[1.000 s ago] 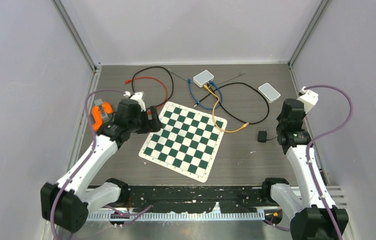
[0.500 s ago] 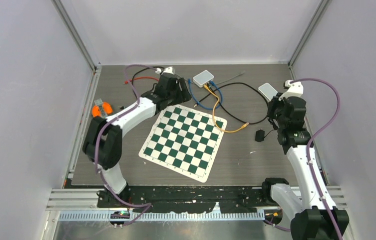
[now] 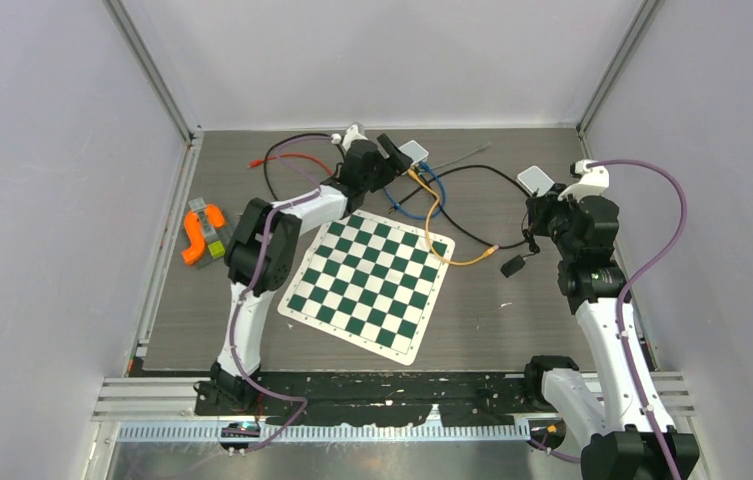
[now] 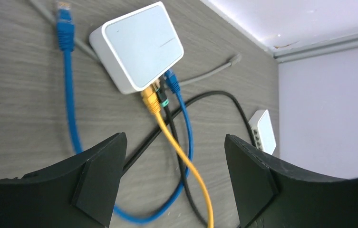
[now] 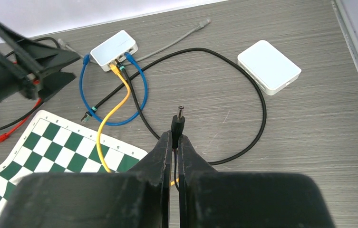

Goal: Insert the plug into the switch port
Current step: Pick up the connector from the center of the board.

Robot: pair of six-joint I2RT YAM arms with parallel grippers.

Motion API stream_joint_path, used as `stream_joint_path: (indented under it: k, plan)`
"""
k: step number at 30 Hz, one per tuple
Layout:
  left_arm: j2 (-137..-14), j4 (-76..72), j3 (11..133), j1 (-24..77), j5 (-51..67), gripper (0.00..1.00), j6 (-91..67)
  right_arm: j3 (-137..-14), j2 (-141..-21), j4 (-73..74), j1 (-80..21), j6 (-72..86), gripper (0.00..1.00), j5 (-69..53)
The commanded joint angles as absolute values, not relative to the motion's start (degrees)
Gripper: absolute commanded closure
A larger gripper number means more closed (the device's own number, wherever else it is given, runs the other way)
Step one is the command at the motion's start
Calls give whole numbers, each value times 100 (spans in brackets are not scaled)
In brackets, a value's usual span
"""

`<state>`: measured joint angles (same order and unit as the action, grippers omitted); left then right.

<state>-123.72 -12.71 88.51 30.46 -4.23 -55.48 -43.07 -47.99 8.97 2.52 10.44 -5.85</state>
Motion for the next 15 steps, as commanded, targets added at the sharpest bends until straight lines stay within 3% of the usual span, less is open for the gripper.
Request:
stream_joint_path:
  k: [1,15]
  plan:
    - [-12988,-2044,9549,3090,-365,22,-6215,-4549,-4685,615,264,1200,95,-724]
    - [-14120,-2555,9936,3103,-1055,23,-7749,-4799,-4808,604,264,1424,95,-467]
